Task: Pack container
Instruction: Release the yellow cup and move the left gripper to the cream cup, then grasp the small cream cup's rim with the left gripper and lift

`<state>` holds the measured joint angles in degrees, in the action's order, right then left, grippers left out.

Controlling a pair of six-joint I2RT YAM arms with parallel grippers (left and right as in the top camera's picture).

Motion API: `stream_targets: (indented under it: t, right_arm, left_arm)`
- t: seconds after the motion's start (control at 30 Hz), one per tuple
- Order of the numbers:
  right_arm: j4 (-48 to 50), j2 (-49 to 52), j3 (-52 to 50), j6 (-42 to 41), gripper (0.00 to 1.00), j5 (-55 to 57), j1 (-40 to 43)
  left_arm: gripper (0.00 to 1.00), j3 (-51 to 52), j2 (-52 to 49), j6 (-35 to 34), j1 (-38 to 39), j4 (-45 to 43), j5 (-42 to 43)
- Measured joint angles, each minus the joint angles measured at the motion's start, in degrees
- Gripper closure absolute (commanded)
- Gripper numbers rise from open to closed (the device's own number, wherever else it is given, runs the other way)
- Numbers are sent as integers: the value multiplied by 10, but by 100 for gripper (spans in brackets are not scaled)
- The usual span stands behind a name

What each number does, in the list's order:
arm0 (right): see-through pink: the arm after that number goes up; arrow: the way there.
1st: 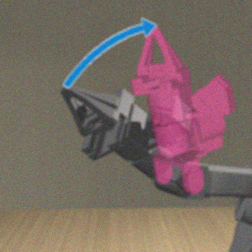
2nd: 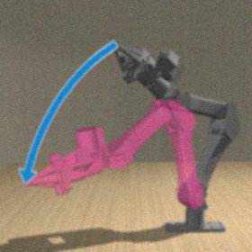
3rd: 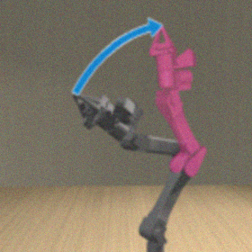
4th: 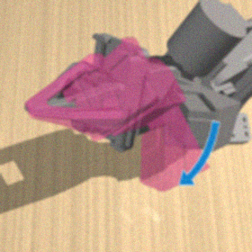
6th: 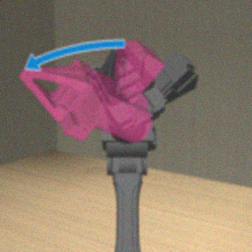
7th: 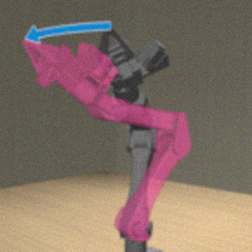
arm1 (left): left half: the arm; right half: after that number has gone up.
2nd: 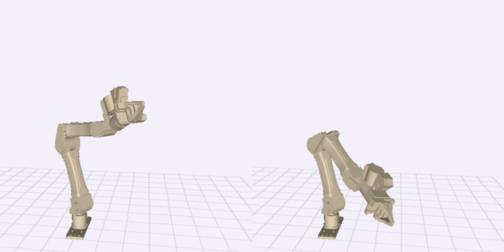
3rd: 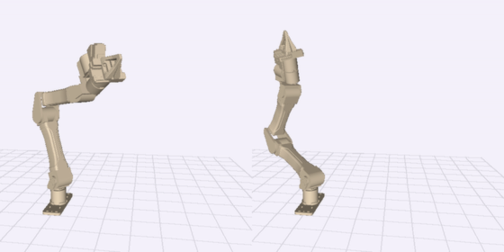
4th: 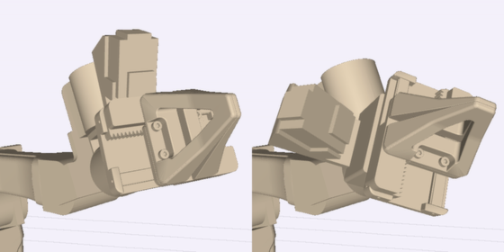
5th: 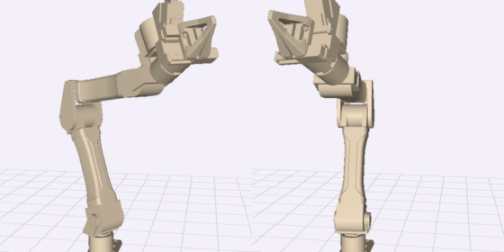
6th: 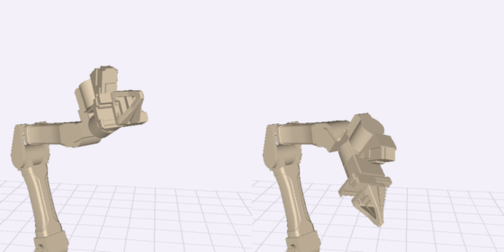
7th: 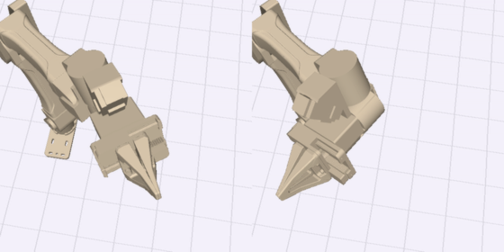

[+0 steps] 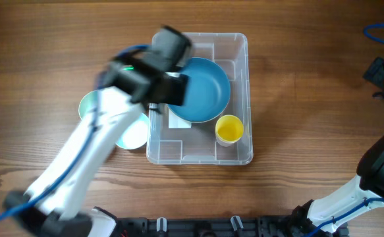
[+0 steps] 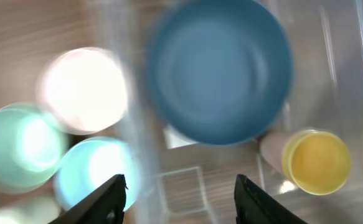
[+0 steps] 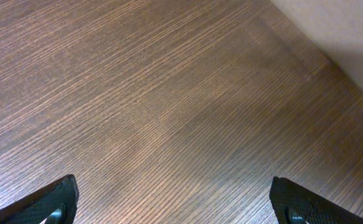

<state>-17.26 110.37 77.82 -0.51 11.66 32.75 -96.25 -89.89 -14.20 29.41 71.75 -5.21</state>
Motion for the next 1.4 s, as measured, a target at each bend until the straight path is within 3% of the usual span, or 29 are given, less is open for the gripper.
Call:
stream_targets:
  t: [0.27, 0.57, 0.93, 1.07, 1.4]
  right_arm:
    - [0, 0, 0, 0, 0, 0, 0]
    - [0, 0, 0, 0, 0, 0, 0]
    - [0, 0, 0, 0, 0, 0, 0]
    - [0, 0, 0, 0, 0, 0, 0]
    - [0, 0, 0, 0, 0, 0, 0]
  left_arm:
    - [41, -7, 118, -122, -172, 125, -47]
    - [39, 16, 132, -218, -304, 205, -72]
    - [40, 244, 145, -284, -402, 59, -75]
    - [46, 316, 146, -289, -441, 5, -53]
    - [46, 402, 147, -291, -486, -97, -23]
